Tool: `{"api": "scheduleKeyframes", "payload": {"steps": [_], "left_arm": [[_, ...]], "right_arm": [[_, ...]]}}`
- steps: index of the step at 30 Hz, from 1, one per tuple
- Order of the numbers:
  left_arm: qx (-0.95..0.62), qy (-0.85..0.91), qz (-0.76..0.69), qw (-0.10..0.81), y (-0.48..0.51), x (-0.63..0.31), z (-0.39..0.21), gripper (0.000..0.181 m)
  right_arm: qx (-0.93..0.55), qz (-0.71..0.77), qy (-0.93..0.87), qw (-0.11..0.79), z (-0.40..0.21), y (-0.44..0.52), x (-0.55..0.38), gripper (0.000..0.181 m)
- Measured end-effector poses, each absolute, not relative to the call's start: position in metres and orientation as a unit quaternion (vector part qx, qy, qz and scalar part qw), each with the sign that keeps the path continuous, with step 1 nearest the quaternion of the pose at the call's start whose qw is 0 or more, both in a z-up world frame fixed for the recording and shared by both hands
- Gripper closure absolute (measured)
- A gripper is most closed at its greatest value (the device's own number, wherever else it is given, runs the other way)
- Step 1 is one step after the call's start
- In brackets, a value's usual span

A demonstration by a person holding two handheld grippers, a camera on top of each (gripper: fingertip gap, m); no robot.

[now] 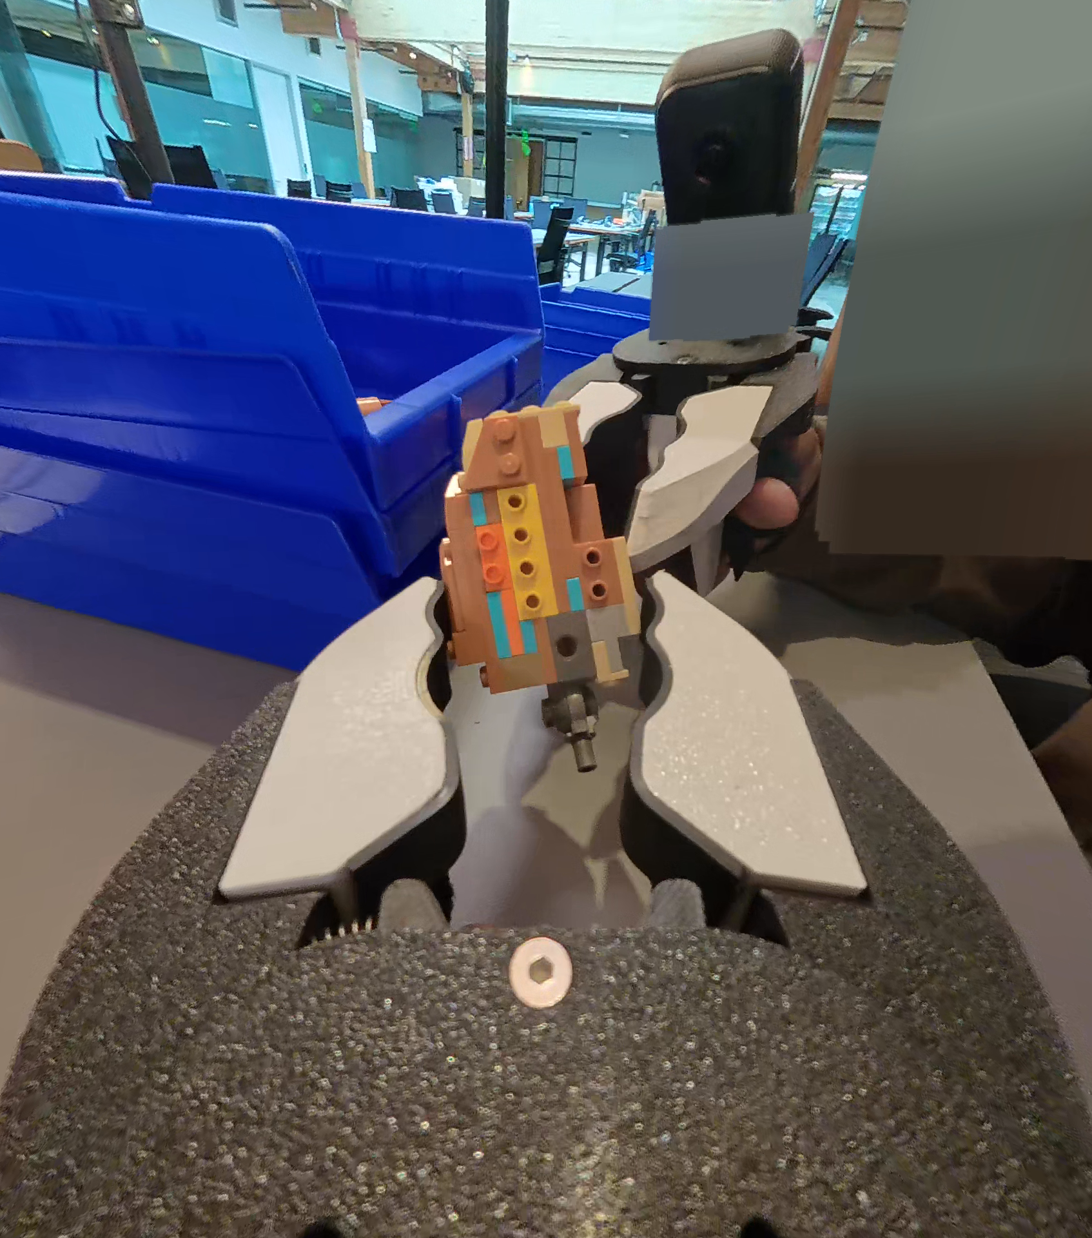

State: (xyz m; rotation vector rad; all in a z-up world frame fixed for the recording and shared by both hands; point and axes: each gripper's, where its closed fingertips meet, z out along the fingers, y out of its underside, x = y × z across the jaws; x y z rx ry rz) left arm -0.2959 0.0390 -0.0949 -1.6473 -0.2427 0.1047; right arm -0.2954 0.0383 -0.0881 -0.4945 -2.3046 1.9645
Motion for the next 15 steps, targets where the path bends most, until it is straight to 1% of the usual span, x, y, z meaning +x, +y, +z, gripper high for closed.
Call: {"api": "scheduleKeyframes", "payload": {"steps": [9, 15], "left_arm": [[-0.738, -0.073, 0.141, 0.656, 0.0411, -0.296, -0.0938, 0.127], [-0.742, -0.056, 0.143, 0.653, 0.0412, -0.2919, -0.0931, 0.127]], "right_arm": [[-0.157, 0.629, -0.761, 0.04, -0.0918, 0.0378, -0.2941, 0.149], [-0.133, 0.63, -0.764, 0.045, -0.0919, 0.0373, -0.2897, 0.151]]}}
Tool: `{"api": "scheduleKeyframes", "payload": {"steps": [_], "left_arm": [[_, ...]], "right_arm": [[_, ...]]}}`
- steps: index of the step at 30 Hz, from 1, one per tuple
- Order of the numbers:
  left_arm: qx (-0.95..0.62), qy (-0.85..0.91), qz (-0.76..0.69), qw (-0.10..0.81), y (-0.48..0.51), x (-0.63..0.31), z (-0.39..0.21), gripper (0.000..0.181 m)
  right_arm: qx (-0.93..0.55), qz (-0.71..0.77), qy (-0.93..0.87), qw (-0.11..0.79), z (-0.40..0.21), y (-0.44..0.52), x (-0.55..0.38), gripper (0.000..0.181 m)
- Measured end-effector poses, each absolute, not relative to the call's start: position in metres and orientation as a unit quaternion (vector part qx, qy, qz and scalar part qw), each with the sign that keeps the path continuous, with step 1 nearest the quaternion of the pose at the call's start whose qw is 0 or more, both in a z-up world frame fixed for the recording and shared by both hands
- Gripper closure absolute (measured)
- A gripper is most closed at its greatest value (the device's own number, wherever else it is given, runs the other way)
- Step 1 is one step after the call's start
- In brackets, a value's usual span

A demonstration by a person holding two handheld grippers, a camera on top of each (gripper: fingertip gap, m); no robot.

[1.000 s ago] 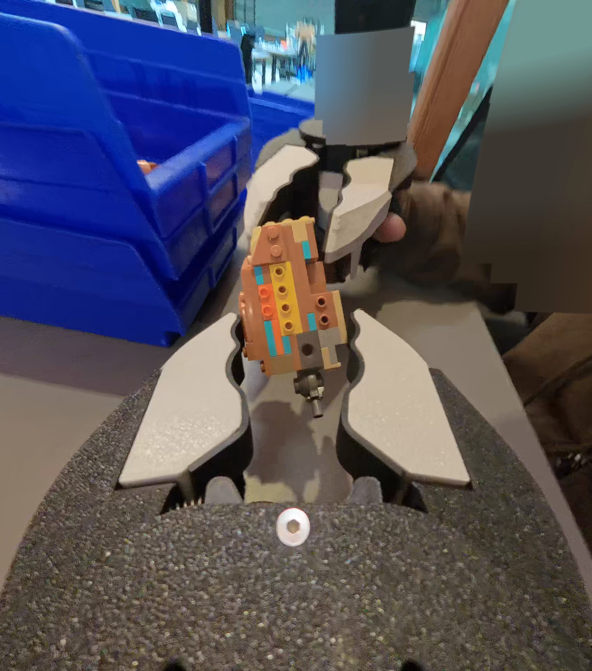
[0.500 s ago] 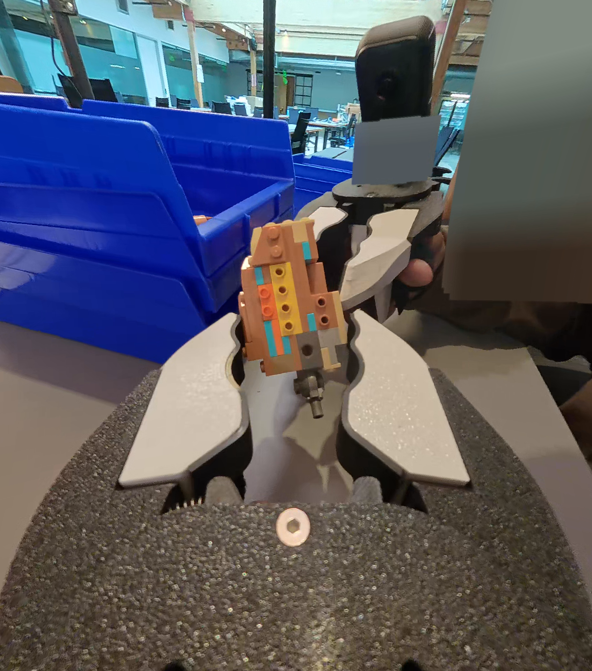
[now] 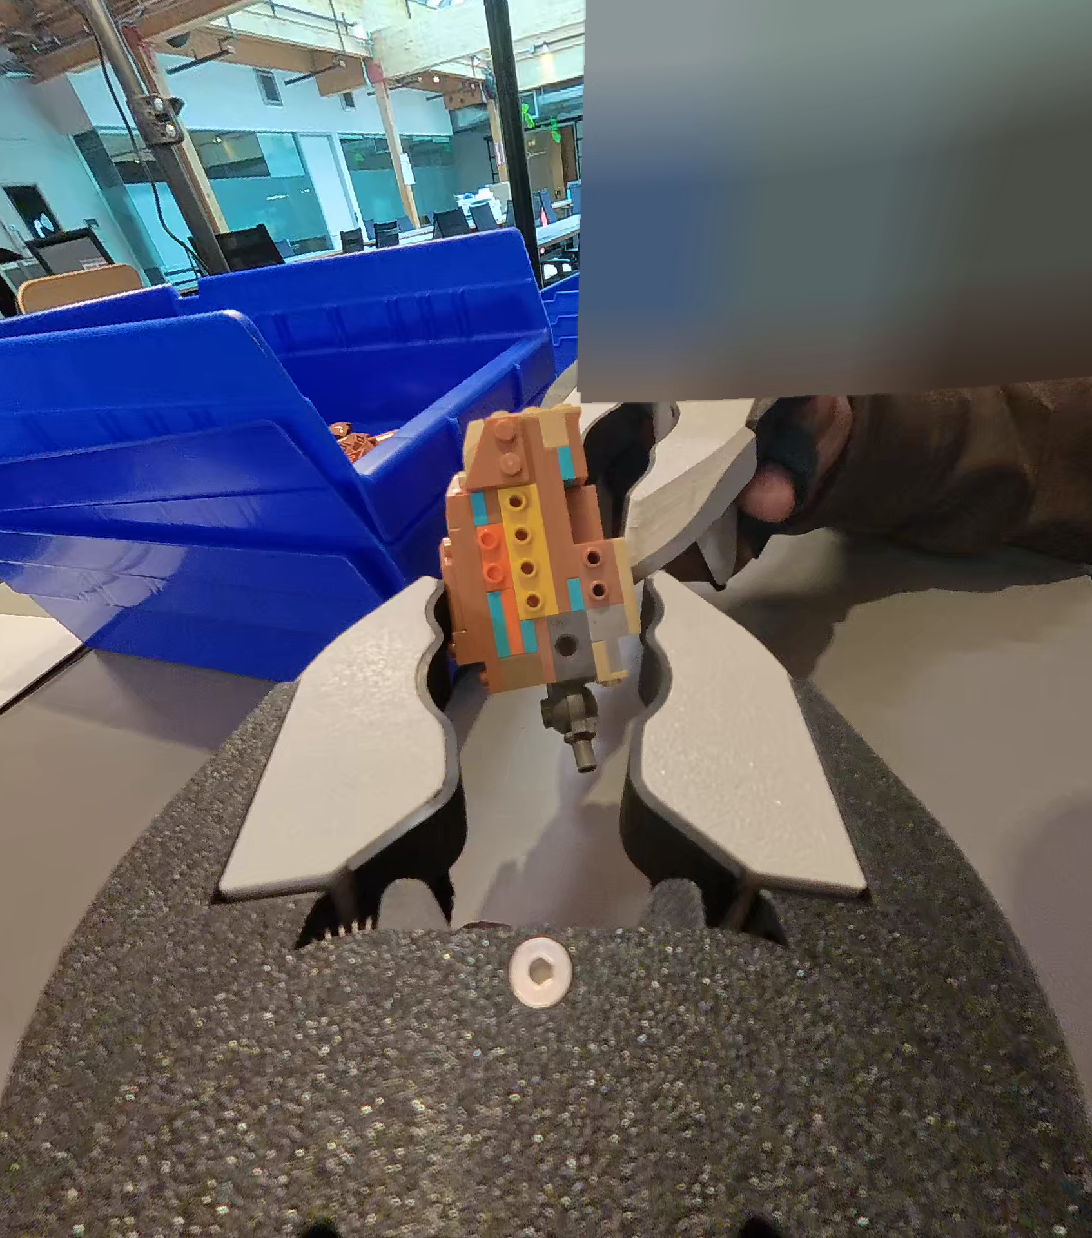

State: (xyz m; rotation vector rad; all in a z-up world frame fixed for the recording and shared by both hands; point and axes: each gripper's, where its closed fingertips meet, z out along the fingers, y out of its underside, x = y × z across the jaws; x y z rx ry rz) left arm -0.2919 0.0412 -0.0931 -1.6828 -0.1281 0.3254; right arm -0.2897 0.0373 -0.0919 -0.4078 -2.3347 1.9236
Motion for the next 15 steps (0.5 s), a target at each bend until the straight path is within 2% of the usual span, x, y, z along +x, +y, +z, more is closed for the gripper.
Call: {"api": "scheduleKeyframes", "payload": {"steps": [15], "left_arm": [[-0.762, -0.071, 0.058, 0.641, 0.04, -0.288, -0.105, 0.128]], "right_arm": [[-0.092, 0.618, -0.779, 0.06, -0.101, 0.038, -0.286, 0.152]]}}
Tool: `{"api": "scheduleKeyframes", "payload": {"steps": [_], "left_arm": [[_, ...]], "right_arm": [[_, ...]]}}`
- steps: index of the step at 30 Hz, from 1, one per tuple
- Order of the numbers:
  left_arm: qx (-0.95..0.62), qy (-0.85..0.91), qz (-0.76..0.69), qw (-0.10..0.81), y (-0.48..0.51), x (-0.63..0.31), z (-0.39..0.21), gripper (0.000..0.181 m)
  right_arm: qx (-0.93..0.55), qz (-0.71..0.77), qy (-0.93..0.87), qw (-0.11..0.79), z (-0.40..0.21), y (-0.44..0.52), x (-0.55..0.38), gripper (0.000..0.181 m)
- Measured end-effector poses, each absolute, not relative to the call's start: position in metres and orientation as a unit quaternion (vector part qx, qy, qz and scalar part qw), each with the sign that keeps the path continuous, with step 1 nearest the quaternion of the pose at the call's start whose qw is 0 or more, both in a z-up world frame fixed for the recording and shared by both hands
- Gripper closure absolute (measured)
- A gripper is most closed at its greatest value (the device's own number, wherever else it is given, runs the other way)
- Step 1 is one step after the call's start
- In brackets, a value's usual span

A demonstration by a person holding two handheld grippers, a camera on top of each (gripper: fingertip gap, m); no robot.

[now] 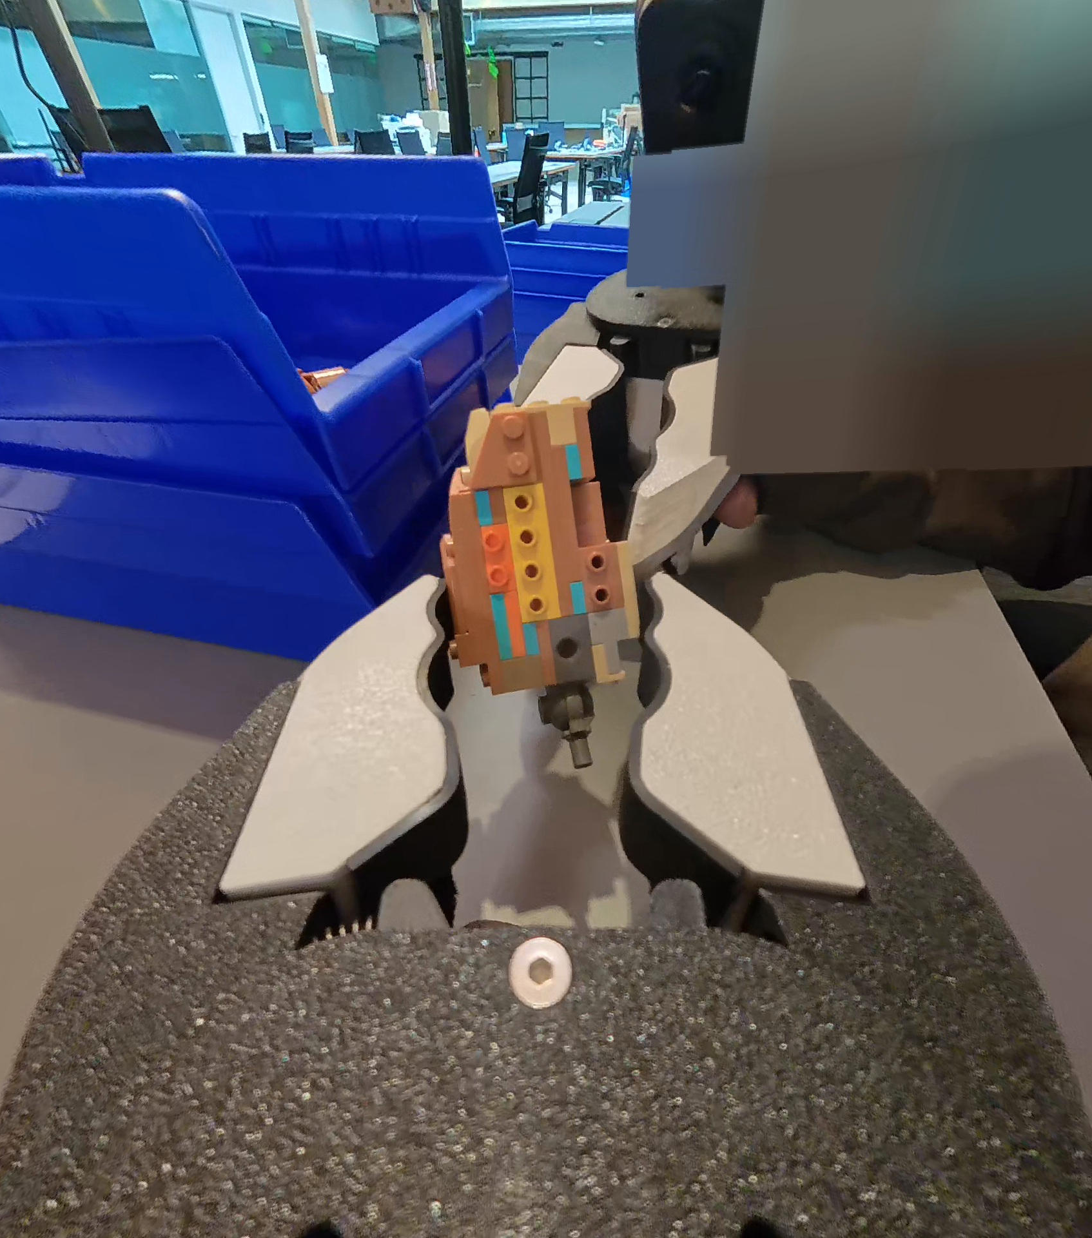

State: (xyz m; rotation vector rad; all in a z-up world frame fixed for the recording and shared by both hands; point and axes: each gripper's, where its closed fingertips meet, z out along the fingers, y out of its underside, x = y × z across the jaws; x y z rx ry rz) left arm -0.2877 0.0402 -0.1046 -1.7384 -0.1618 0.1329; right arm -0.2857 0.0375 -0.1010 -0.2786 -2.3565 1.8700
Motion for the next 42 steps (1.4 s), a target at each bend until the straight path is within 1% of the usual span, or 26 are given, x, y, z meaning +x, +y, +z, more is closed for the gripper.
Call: {"api": "scheduleKeyframes", "payload": {"steps": [9, 14, 21, 27, 34, 42], "left_arm": [[-0.76, -0.092, -0.007, 0.644, 0.04, -0.286, -0.11, 0.129], [-0.756, -0.102, -0.01, 0.647, 0.04, -0.289, -0.11, 0.129], [-0.74, -0.13, -0.028, 0.659, 0.039, -0.295, -0.107, 0.129], [-0.769, -0.094, 0.051, 0.63, 0.039, -0.295, -0.111, 0.129], [-0.802, -0.013, 0.2, 0.563, 0.037, -0.296, -0.117, 0.129], [-0.8, 0.057, 0.333, 0.495, 0.037, -0.298, -0.119, 0.129]], "right_arm": [[-0.089, 0.613, -0.783, 0.059, -0.103, 0.038, -0.285, 0.152], [-0.105, 0.609, -0.784, 0.06, -0.102, 0.038, -0.288, 0.152], [-0.099, 0.587, -0.798, 0.099, -0.106, 0.039, -0.292, 0.148], [-0.105, 0.576, -0.804, 0.1, -0.109, 0.04, -0.293, 0.148], [-0.114, 0.548, -0.824, 0.088, -0.123, 0.04, -0.293, 0.15], [-0.132, 0.536, -0.831, 0.075, -0.132, 0.039, -0.296, 0.154]]}}
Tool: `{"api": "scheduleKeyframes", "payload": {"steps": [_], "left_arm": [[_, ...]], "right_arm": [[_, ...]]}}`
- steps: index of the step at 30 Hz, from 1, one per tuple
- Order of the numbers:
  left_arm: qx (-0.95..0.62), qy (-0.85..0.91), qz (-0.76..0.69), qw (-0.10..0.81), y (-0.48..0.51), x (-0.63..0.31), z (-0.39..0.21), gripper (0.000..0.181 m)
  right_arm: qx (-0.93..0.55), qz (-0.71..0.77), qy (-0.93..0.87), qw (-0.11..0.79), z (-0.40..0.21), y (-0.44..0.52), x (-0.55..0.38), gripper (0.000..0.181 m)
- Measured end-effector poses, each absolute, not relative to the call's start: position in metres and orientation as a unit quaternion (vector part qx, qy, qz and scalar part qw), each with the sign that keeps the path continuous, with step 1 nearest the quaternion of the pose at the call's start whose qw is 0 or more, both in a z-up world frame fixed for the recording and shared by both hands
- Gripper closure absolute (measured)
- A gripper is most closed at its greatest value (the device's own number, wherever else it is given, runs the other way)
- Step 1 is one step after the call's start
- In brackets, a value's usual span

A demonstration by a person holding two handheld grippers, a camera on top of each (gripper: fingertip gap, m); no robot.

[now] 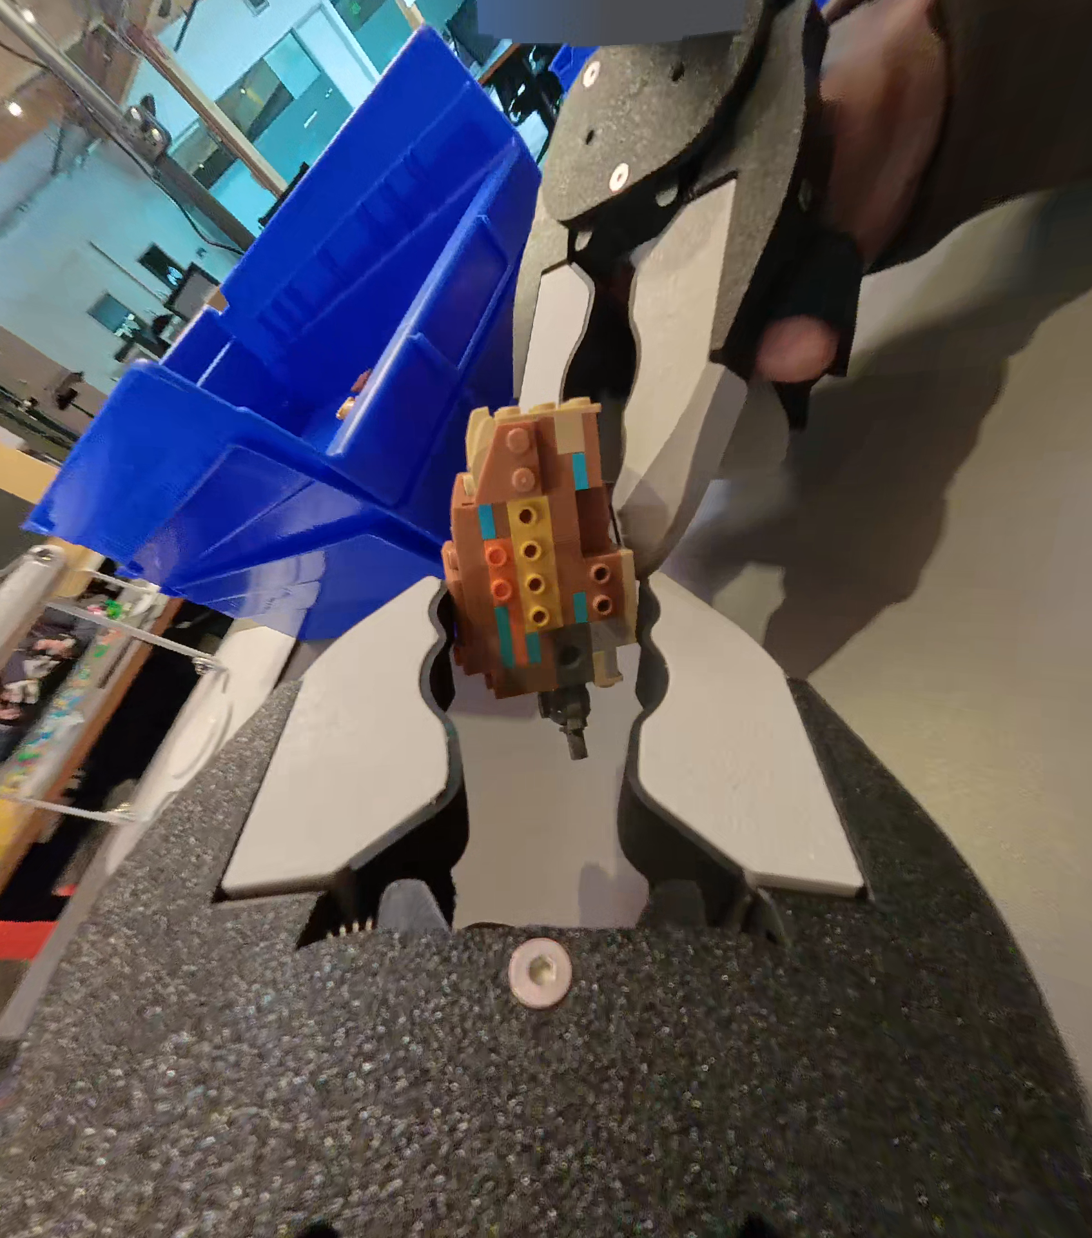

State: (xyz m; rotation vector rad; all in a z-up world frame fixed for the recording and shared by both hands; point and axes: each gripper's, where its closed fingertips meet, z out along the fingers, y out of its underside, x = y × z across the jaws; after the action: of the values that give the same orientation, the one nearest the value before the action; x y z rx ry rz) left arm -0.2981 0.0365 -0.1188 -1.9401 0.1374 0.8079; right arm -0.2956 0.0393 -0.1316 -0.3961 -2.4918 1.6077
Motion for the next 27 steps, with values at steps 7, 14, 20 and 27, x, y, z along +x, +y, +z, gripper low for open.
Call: {"api": "scheduleKeyframes", "payload": {"steps": [7, 14, 20, 27], "left_arm": [[-0.807, 0.069, 0.361, 0.463, 0.036, -0.301, -0.125, 0.128], [-0.827, -0.035, 0.224, 0.514, 0.036, -0.305, -0.133, 0.128], [-0.814, -0.078, 0.141, 0.558, 0.037, -0.302, -0.128, 0.129], [-0.827, -0.048, 0.168, 0.534, 0.036, -0.3, -0.135, 0.129]], "right_arm": [[-0.162, 0.533, -0.829, 0.045, -0.14, 0.038, -0.297, 0.159], [-0.205, 0.551, -0.809, -0.009, -0.139, 0.037, -0.299, 0.161], [-0.213, 0.573, -0.79, -0.034, -0.13, 0.037, -0.297, 0.159], [-0.176, 0.553, -0.814, 0.001, -0.14, 0.035, -0.293, 0.162]]}}
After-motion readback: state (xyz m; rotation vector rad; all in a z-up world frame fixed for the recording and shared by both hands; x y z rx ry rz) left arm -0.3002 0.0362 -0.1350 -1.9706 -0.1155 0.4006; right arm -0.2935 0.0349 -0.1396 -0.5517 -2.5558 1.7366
